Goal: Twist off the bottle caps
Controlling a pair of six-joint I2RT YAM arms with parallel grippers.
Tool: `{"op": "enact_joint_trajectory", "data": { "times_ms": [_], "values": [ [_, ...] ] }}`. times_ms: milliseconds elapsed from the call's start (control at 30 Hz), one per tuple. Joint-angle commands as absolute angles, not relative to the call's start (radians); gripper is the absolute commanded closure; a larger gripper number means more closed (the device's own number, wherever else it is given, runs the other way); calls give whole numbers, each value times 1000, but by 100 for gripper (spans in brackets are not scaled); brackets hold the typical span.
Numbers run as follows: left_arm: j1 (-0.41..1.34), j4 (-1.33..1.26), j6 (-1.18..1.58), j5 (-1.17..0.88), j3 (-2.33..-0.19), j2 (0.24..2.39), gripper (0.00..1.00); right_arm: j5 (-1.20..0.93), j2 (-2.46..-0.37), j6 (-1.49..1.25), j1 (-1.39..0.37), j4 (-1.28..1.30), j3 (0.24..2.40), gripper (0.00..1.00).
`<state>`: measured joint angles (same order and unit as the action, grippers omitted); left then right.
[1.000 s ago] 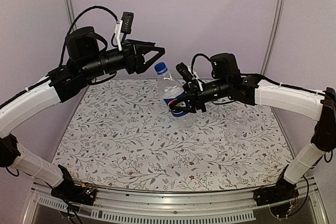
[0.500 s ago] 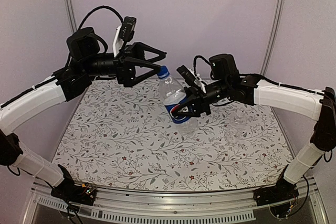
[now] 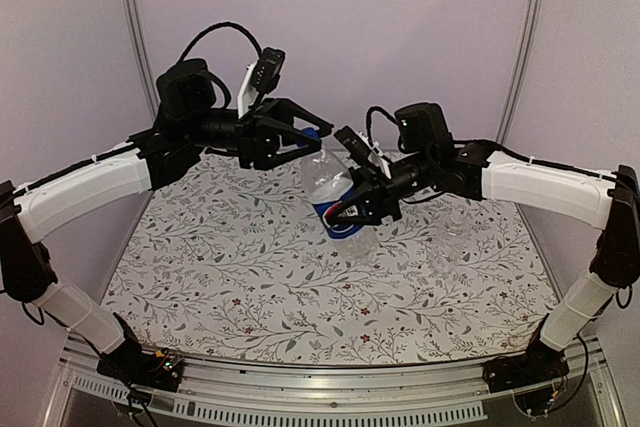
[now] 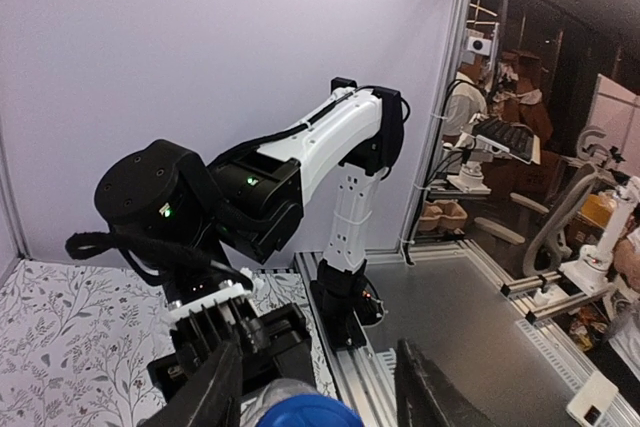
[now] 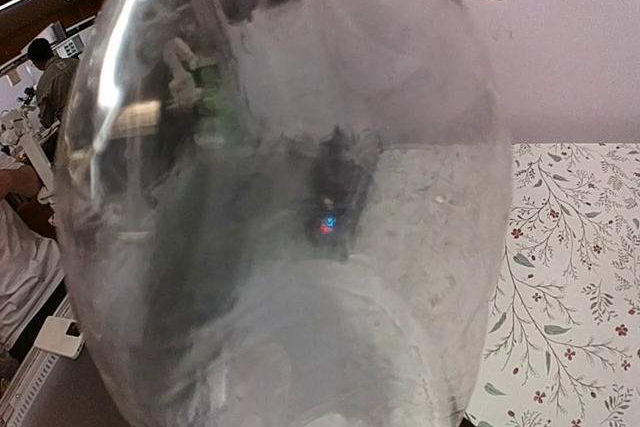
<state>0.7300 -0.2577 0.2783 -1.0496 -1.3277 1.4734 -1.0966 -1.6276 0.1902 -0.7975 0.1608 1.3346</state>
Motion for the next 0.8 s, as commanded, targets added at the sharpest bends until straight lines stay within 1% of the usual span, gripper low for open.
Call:
{"op": "enact_joint_trajectory", "data": {
  "times_ms": [0,133,367,433,600,767],
  "values": [
    [714,-318,294,-1077,-1332,1470,52,-1114,-1643,204,-803,169,1362,61],
    [707,-346,313,-1075,-1320,1463,54,-1113,-1649,206,-802,171,1364,61],
    [701,-344,317,-1072,-1316,1465,63,-1109,-1652,206,-803,173,1368,61],
    [700,-340,312,-1072,-1314,1466,63,-1106,-1652,206,-802,176,1369,61],
    [701,-330,306,-1065,-1307,1468,59,-1106,-1654,208,-802,176,1368,61],
    [699,-325,301,-1057,-1302,1471,59,-1103,-1654,209,-802,179,1368,61]
  ]
}}
